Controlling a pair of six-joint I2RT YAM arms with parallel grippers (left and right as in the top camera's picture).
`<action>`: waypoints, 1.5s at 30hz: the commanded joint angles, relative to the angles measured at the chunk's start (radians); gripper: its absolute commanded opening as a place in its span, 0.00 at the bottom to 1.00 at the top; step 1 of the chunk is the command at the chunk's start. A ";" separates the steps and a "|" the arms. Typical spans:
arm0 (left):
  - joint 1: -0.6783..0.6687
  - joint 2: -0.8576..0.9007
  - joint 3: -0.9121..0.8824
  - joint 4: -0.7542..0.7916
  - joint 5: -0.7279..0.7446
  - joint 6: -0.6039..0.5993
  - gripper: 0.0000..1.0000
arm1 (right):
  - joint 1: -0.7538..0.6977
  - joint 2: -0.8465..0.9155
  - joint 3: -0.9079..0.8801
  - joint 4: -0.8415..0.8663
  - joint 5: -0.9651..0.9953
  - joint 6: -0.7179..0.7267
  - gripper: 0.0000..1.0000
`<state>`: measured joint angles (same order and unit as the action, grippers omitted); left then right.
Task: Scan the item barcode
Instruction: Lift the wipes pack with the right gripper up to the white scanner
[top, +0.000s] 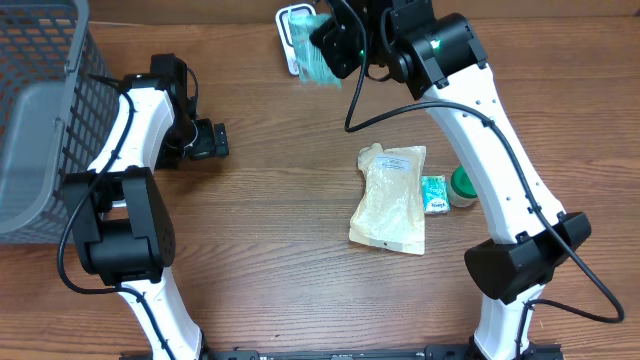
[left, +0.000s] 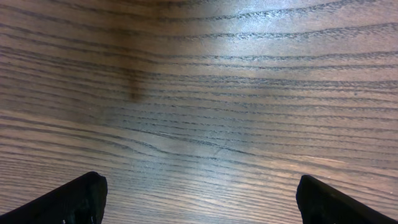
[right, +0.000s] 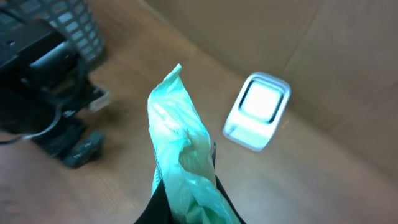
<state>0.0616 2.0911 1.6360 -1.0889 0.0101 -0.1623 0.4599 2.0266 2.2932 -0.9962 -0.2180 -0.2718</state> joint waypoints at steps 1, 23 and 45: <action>0.003 -0.008 0.014 -0.003 -0.010 -0.014 1.00 | 0.006 0.022 -0.002 0.050 0.047 -0.159 0.04; 0.003 -0.008 0.014 -0.002 -0.011 -0.014 1.00 | 0.042 0.374 -0.002 0.637 0.368 -0.388 0.04; 0.003 -0.008 0.014 -0.002 -0.011 -0.014 1.00 | 0.044 0.577 -0.002 0.984 0.472 -0.417 0.04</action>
<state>0.0616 2.0911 1.6360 -1.0889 0.0101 -0.1627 0.5056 2.5900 2.2887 -0.0277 0.2405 -0.6849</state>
